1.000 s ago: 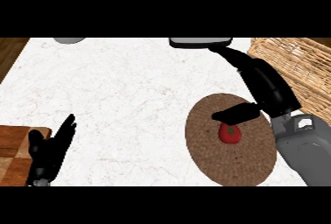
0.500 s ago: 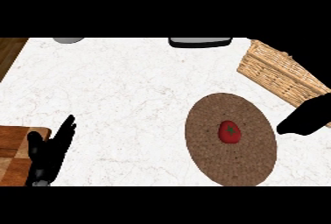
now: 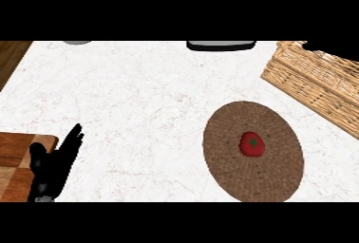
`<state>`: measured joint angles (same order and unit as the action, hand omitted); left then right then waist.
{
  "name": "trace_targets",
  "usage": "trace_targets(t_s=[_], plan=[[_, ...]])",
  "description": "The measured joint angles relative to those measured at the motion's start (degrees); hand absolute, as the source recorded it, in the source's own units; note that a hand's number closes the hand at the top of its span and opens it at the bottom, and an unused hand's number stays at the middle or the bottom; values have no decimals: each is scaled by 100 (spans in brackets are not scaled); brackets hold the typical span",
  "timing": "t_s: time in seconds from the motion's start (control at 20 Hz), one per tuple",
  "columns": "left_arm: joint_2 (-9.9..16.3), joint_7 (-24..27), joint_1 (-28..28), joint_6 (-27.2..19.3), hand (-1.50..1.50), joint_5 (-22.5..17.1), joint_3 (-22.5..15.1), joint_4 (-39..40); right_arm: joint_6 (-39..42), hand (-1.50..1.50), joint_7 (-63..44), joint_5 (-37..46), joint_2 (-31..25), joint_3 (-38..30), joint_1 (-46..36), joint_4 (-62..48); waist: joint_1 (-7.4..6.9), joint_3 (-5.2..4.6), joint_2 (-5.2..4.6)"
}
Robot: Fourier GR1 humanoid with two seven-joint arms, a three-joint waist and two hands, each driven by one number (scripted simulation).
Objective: Pick the tomato from the placemat and place it in the basket
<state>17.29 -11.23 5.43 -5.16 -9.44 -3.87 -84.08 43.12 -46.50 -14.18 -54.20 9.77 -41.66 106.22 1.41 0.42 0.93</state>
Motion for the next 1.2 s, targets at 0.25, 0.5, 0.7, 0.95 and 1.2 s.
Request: trace_targets(t_s=[0.25, 0.5, 0.7, 0.95, 1.2], plan=[[-20, -15, -77, 86, 0, -6, 19, 66, -168, -150, -205, -208, 42, 67, 164, 201, -70, 7, -21], [-81, -85, -90, 48, 0, 63, -2, 30, -391, -150, -302, -42, 258, 122, 515, 515, -95, 16, -30], [-128, -49, -99, 38, 0, 118, -7, 49, -582, -150, -260, 467, 594, 301, 883, 717, -121, 22, -39], [-129, -49, -111, 105, 0, 125, 25, 69, -688, -150, -95, 1174, 899, 537, 1249, 756, -142, 28, -47], [-143, -95, -107, 111, 0, 148, 51, 18, -773, -150, 178, 1914, 1184, 856, 1540, 517, -171, 27, -55]])
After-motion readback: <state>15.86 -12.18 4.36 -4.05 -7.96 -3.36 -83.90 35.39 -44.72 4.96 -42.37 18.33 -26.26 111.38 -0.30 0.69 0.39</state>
